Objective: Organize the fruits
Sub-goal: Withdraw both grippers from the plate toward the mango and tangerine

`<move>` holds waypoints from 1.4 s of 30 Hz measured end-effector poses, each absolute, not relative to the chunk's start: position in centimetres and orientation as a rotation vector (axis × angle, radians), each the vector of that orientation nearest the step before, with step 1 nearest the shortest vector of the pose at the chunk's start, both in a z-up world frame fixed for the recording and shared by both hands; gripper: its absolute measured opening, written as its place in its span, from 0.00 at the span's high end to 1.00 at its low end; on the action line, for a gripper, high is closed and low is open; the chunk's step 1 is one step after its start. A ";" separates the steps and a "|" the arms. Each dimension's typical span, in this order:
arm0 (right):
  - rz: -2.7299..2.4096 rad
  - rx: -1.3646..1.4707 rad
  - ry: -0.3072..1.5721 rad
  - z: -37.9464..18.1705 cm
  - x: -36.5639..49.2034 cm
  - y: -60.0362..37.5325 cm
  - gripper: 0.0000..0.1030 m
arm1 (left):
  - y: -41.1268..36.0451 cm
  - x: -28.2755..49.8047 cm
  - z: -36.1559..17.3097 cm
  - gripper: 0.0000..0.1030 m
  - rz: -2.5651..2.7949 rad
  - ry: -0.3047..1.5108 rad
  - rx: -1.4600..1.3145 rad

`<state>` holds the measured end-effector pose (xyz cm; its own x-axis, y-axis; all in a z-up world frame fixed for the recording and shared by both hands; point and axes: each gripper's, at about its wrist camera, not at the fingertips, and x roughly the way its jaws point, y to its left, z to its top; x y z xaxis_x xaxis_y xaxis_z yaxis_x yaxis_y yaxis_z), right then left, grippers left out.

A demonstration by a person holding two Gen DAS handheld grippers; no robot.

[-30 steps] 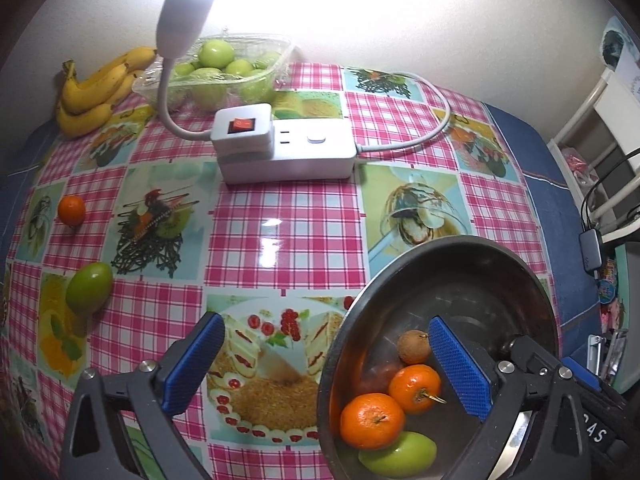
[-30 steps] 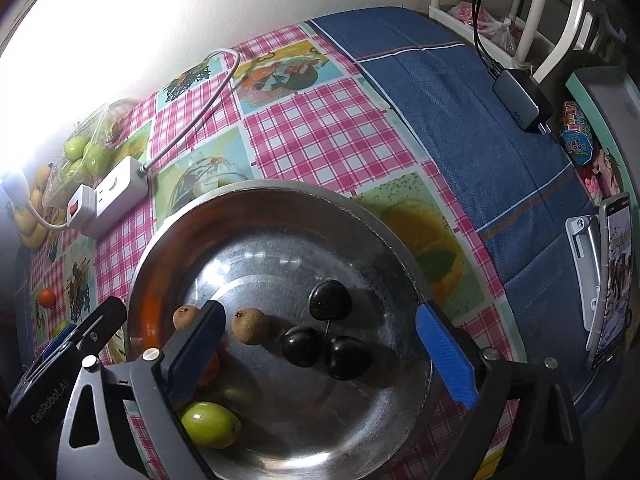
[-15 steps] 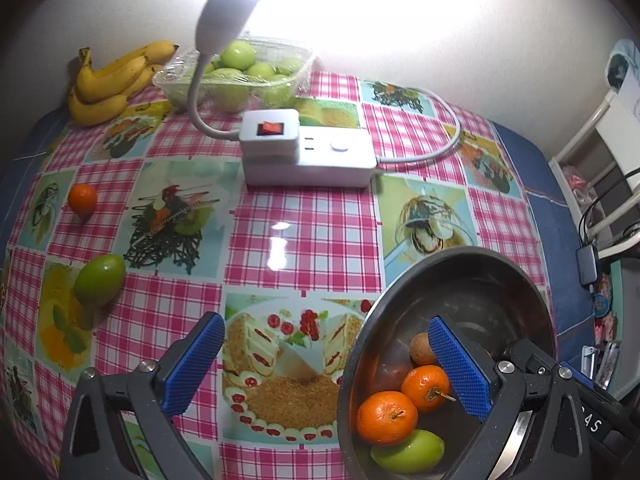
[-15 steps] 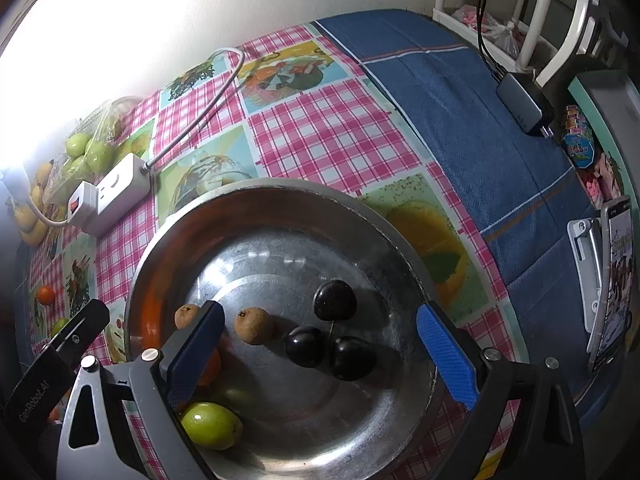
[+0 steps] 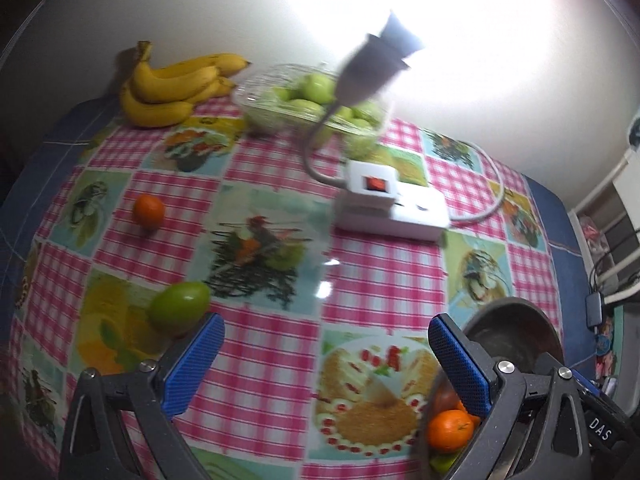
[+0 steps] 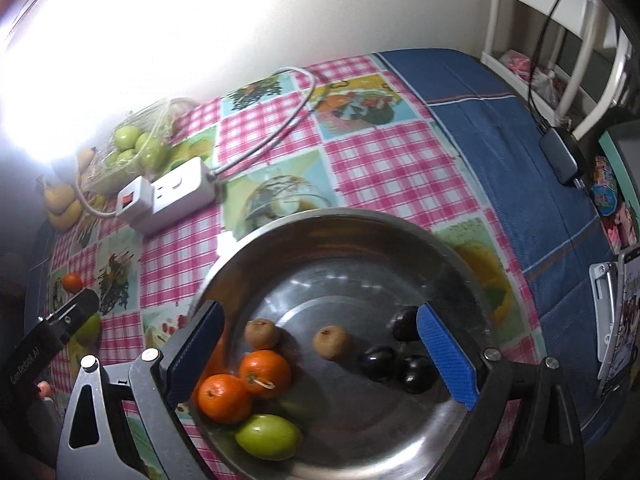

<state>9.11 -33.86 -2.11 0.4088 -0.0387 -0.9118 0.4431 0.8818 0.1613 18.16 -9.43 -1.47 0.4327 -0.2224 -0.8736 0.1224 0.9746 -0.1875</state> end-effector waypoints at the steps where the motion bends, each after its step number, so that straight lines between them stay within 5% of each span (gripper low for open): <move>1: -0.305 0.406 1.117 -2.1 9.3 -33.4 0.06 | -8.5 18.3 -1.4 0.00 -0.199 1.099 -0.100; 15: -0.164 0.320 1.139 -1.9 12.2 -24.7 0.06 | 2.1 19.2 -1.8 0.00 -0.019 1.117 -0.128; 42: 0.147 0.122 1.215 -4.7 16.9 -9.0 0.06 | 10.2 19.9 -5.7 0.00 -0.056 1.226 -0.175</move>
<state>16.88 -8.96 -4.74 0.3411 0.1781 -0.9230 -0.0477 0.9839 0.1722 19.94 10.17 -5.67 0.3384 -0.1369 -0.9310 -0.0516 0.9852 -0.1636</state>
